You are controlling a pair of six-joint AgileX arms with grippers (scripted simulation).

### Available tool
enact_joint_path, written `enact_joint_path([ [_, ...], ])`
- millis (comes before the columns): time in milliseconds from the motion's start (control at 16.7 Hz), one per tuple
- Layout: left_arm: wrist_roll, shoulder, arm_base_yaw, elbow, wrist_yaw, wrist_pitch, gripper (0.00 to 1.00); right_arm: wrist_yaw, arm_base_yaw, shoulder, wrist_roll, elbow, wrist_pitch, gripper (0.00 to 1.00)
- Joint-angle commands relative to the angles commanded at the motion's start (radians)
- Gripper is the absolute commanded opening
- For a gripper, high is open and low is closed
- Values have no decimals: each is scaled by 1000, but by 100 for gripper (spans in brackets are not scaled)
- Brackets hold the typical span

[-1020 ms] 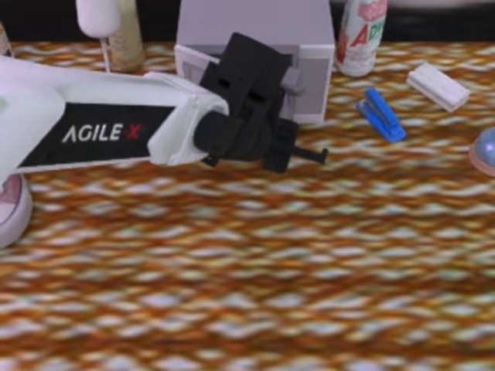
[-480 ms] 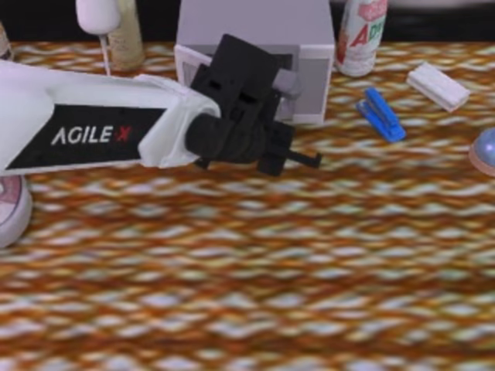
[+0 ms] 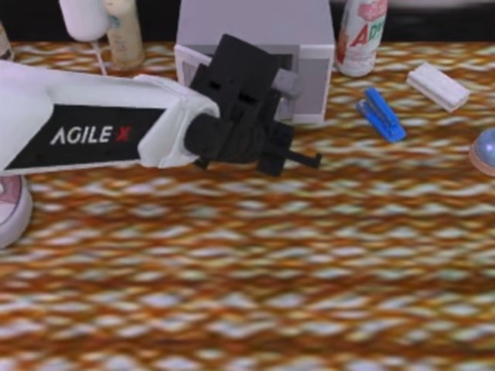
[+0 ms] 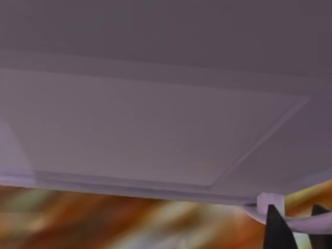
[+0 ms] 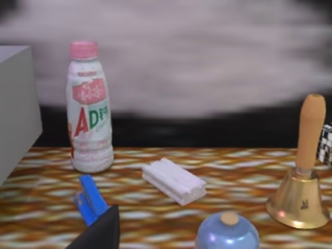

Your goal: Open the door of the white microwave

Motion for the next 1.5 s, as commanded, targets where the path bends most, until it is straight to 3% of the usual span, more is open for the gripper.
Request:
enact_joint_path([
  [780,0,0,0,0,0,0,0,0,0,0,0,0,0,100],
  [1500,47,-25,15,-37,40,14,0,0,0,0,0,0,0,100],
])
